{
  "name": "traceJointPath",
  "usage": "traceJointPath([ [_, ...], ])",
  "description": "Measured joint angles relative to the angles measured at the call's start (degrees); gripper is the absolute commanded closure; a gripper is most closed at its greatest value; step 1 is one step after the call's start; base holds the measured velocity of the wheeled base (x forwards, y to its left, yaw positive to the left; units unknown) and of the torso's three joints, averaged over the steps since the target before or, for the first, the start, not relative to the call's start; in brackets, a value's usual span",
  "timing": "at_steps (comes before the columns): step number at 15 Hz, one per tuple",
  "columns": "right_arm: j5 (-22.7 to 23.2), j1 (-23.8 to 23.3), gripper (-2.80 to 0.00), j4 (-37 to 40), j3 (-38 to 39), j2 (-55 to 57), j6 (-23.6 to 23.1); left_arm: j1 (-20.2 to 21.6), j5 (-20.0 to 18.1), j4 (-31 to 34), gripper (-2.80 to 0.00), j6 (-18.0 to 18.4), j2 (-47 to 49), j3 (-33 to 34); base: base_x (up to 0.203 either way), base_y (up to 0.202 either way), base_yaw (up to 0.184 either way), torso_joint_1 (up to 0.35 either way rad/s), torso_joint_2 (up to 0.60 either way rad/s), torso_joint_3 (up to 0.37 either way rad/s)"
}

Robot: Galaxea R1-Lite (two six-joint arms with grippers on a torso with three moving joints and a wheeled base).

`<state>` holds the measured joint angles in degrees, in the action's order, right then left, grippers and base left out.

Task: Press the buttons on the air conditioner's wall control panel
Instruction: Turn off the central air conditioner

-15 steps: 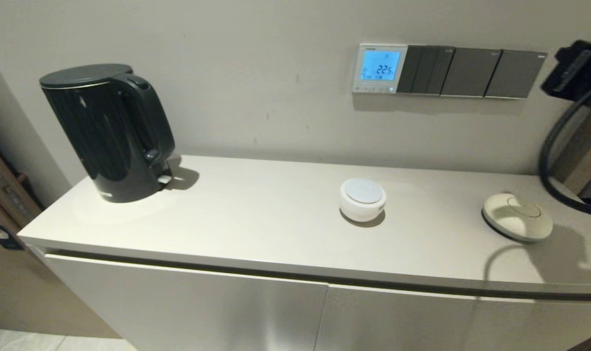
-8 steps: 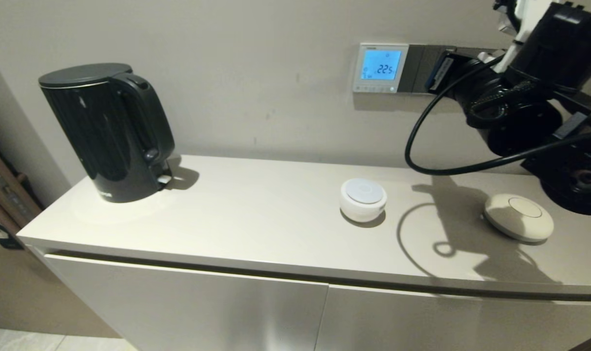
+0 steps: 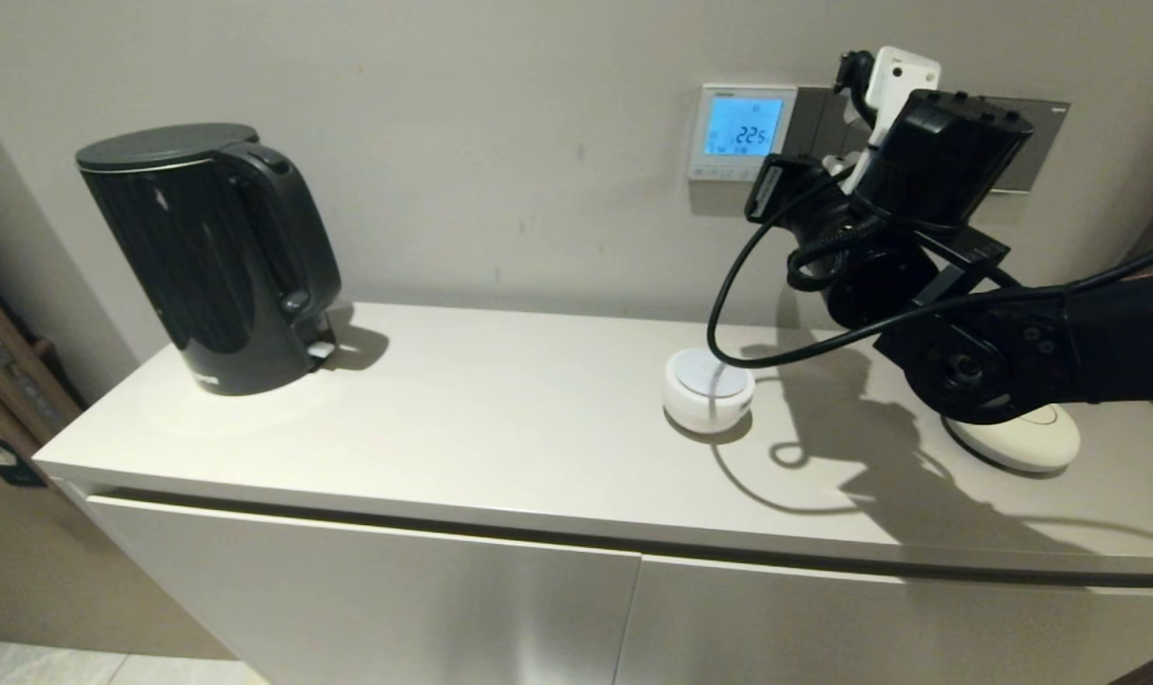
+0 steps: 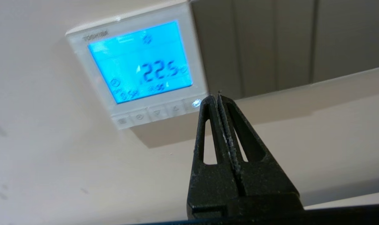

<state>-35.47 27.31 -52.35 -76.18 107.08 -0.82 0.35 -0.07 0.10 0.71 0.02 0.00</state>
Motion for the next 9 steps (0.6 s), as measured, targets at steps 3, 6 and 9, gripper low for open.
traceJointPath([
  [3,-0.13,0.43,0.0,-0.68,-0.16,1.32,-0.22,0.0,0.0,0.0,0.0,0.0,0.0,0.0,0.0,0.0,0.0,0.0,0.0,0.0],
  [6,0.01,0.47,0.0,-0.78,-0.95,2.83,-0.22,0.0,0.02,0.0,0.0,0.0,0.0,0.0,0.0,0.0,0.0,0.0,0.0,0.0],
  [9,0.0,0.07,0.0,-1.29,-1.94,4.41,-0.22,0.02,-0.03,0.0,0.0,-0.02,0.0,0.0,0.0,0.0,0.0,0.0,0.0,0.0],
])
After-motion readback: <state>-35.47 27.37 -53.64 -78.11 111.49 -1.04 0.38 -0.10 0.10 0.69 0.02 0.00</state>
